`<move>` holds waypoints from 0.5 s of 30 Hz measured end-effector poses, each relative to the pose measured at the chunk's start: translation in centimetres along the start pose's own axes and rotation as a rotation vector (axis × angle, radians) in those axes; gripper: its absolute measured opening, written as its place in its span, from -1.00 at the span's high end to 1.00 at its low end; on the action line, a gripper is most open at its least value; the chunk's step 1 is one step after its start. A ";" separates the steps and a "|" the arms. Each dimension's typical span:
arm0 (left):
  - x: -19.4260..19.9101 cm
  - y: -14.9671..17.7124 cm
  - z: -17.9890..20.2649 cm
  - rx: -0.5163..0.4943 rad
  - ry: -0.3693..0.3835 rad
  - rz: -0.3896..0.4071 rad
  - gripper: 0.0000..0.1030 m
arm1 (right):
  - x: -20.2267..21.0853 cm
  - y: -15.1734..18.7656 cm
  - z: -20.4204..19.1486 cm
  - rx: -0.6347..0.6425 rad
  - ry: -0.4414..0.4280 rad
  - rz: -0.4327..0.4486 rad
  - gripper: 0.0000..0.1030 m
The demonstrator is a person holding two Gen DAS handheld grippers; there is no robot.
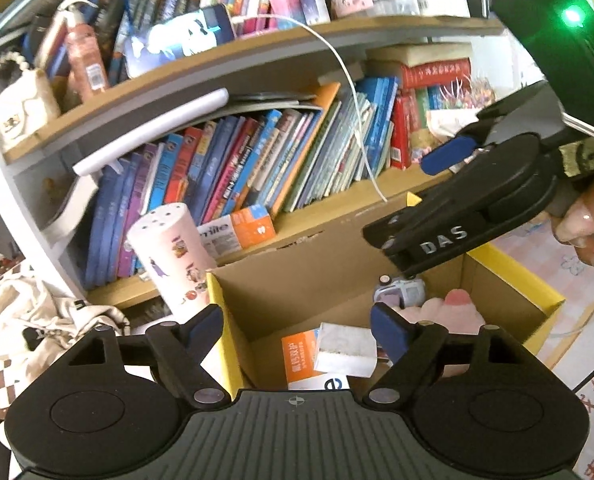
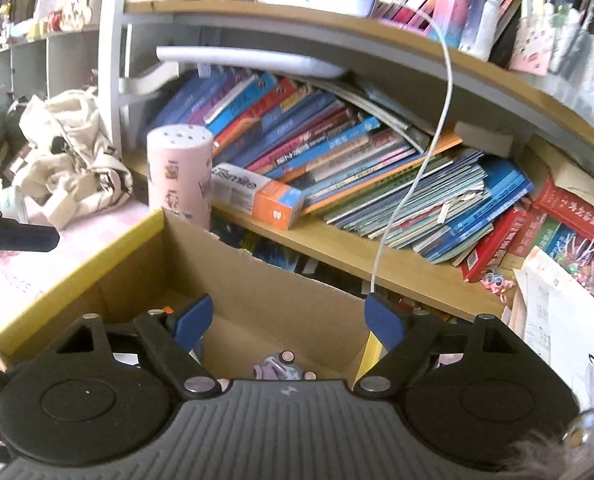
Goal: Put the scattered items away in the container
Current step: 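Lower the tissue pack into the yellow box while the right tool lowers the car in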
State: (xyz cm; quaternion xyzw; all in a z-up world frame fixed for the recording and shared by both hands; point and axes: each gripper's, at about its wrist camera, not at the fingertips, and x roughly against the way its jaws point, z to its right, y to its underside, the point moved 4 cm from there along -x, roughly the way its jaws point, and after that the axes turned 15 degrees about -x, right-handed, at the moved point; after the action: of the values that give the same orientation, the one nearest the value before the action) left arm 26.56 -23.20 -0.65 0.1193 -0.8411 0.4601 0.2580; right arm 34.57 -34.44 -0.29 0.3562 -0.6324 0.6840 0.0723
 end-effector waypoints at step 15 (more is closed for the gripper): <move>5.8 0.9 -0.8 0.069 -0.068 0.068 -0.73 | 6.2 2.1 0.0 -0.065 -0.005 0.056 -0.68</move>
State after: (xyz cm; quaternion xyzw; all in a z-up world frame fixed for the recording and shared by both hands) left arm 21.62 -21.81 2.22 0.1150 -0.8366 0.4929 0.2095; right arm 28.84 -37.08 1.59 0.3376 -0.6643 0.6639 0.0630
